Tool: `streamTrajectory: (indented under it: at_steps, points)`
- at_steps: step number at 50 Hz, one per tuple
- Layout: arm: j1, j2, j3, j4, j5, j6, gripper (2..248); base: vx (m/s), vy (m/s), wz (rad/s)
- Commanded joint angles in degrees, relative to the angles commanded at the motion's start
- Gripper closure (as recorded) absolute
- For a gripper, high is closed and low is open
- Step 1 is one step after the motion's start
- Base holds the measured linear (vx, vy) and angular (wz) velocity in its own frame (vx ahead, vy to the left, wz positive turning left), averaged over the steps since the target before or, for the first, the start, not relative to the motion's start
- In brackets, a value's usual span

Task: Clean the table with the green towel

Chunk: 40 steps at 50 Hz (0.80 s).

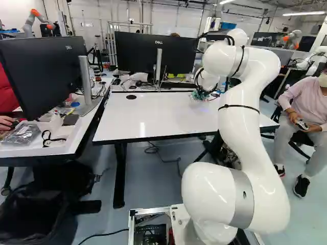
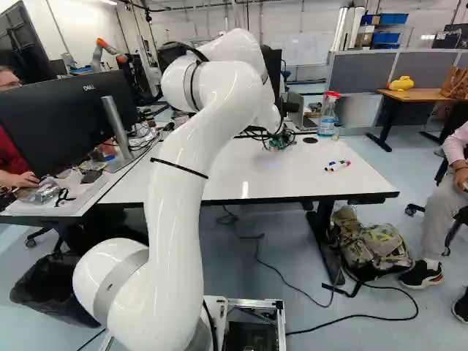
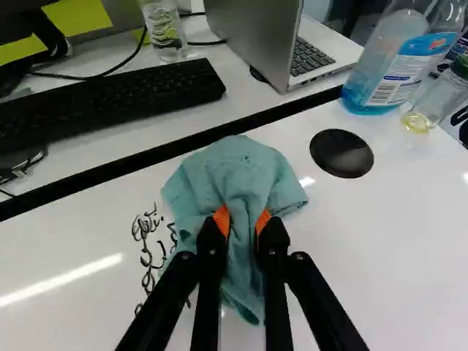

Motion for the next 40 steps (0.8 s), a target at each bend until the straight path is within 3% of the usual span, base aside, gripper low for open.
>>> streamTrajectory:
  at_steps: [19, 40]
  points:
    - [1.82, -3.32, -4.85, 0.0, 0.0, 0.0, 192, 0.0, 0.0, 0.0]
    - [4.01, -0.38, -0.55, 0.0, 0.0, 0.0, 192, 0.0, 0.0, 0.0]
